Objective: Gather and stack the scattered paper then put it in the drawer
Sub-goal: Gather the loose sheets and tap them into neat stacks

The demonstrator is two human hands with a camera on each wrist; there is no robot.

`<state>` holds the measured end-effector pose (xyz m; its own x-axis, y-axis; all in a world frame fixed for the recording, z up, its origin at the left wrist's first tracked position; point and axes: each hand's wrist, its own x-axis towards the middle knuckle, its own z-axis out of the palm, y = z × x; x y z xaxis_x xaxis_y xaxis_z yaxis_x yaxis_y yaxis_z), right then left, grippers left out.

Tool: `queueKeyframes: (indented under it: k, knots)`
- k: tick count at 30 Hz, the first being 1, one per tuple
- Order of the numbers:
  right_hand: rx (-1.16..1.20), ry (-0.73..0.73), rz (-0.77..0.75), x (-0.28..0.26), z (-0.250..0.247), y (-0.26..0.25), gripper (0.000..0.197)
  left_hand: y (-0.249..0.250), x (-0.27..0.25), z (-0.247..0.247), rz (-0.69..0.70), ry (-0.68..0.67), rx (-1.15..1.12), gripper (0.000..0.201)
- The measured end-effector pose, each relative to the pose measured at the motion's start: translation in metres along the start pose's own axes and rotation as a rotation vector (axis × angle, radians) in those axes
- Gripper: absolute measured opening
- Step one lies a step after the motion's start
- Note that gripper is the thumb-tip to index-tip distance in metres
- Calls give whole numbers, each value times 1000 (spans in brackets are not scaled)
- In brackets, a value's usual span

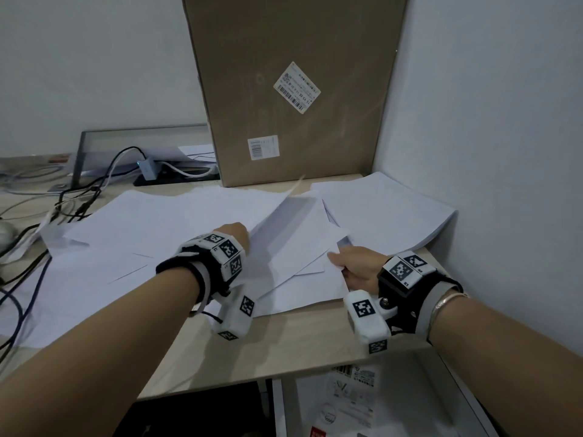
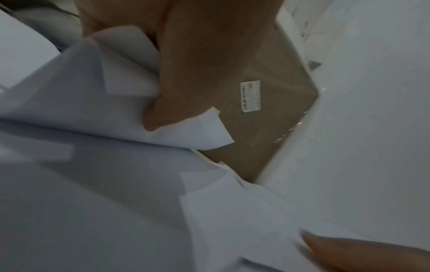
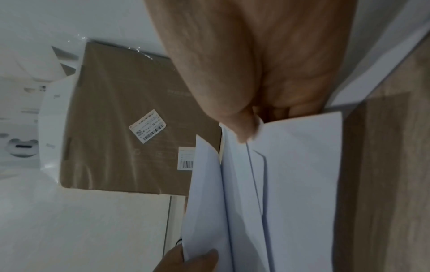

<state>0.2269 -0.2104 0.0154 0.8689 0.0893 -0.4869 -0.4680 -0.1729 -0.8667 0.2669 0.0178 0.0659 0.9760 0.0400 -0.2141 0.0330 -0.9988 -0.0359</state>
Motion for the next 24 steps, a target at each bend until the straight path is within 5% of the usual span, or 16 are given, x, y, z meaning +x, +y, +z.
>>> queueKeyframes:
  k: [5, 10, 12, 16, 20, 24]
  knots:
    - [206, -112, 44, -11, -5, -6, 69, 37, -51, -3, 228, -121, -96, 35]
    - [176, -140, 89, -18, -5, -8, 55, 28, -75, -17, 242, -439, -520, 78]
    - [185, -113, 101, -20, -4, -7, 41, 11, -63, -22, 137, -329, -670, 74]
    - [117, -35, 135, -19, 0, -9, 25, -32, -31, -11, -185, 10, -582, 61]
    - [46, 52, 142, -11, 4, -9, 34, -56, -14, 17, -382, -7, -556, 67]
    - [45, 75, 128, -6, 4, -8, 34, -50, -11, 26, -400, 11, -429, 82]
